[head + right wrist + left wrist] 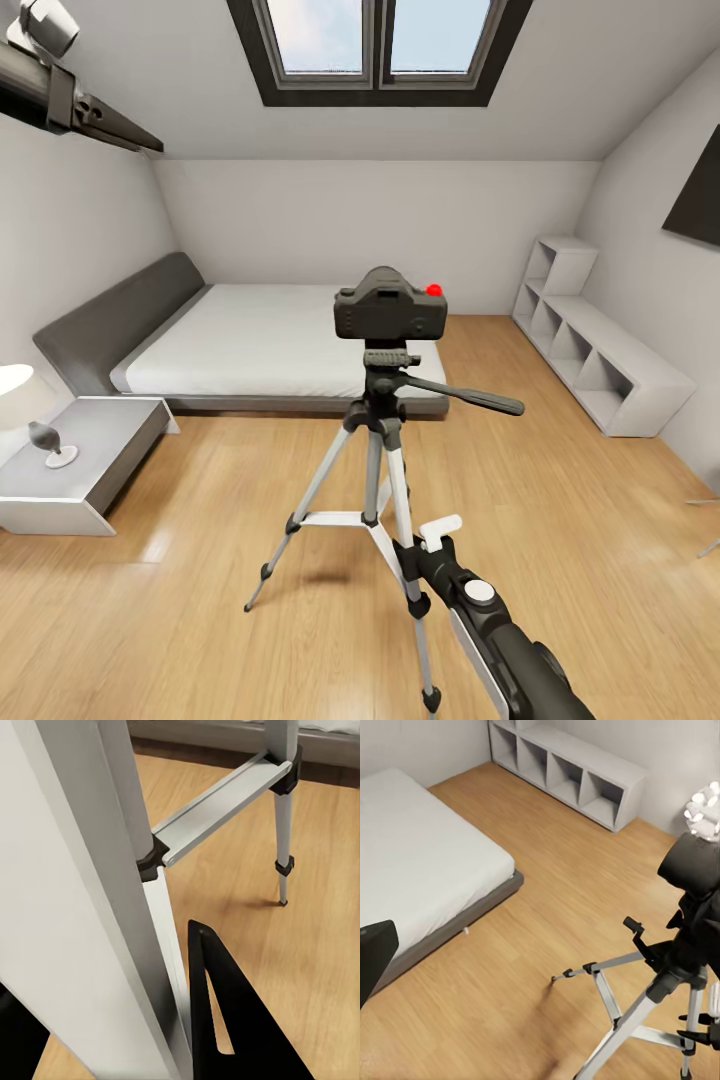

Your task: Attach the digital camera to the camera tripod in the bedroom.

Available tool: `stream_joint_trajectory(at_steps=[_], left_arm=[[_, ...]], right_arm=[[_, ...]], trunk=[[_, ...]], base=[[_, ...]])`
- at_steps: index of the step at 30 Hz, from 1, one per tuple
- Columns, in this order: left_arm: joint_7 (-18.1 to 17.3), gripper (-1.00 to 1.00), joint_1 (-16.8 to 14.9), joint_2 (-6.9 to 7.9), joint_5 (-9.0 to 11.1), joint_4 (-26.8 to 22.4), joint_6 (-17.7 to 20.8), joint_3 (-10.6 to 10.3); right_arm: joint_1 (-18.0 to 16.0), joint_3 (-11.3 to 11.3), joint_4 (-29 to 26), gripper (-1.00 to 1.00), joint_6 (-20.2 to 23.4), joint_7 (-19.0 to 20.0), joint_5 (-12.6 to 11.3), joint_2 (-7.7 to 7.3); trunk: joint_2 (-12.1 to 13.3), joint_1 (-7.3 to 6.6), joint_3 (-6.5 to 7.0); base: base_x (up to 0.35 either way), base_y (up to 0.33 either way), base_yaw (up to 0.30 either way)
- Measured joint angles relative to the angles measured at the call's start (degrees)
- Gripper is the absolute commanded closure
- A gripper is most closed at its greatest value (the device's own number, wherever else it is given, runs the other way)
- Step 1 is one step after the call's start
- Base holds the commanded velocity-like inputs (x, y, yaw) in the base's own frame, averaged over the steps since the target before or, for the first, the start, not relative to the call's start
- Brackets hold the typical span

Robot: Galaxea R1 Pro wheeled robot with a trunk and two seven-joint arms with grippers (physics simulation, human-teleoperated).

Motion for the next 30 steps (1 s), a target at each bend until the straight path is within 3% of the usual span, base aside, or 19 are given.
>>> stream_joint_trajectory(at_steps=[6,14,20,30], left_arm=[[0.06,-1.00,-1.88,0.43,0.11,0.38,1.93,0.00],[0.28,-1.00,-4.37,2.97,-0.23,0.67,4.46,-0.14],[1.42,-1.00,-2.46,4.86,-0.38,0.78,6.27,-0.17],[4.60,-1.00,1.01,8.00,-1.10,0.88,5.64,-0.18]], right_arm=[[-0.01,-0.02,-0.16,1.00,0.21,0.00,-0.08,-0.06],[-0.01,-0.08,-0.29,1.00,0.35,0.04,-0.14,-0.10],[-0.02,-0.09,-0.34,1.00,0.42,0.10,-0.09,-0.10],[-0.01,-0.09,-0.43,1.00,0.60,0.20,0.11,-0.11]], trunk=[[0.00,0.00,0.00],[0.00,0.00,0.00],[0.01,0.00,0.00],[0.01,0.00,0.00]], base=[[0.000,0.000,0.000],[0.000,0.000,0.000],[0.000,0.000,0.000],[0.000,0.000,0.000]])
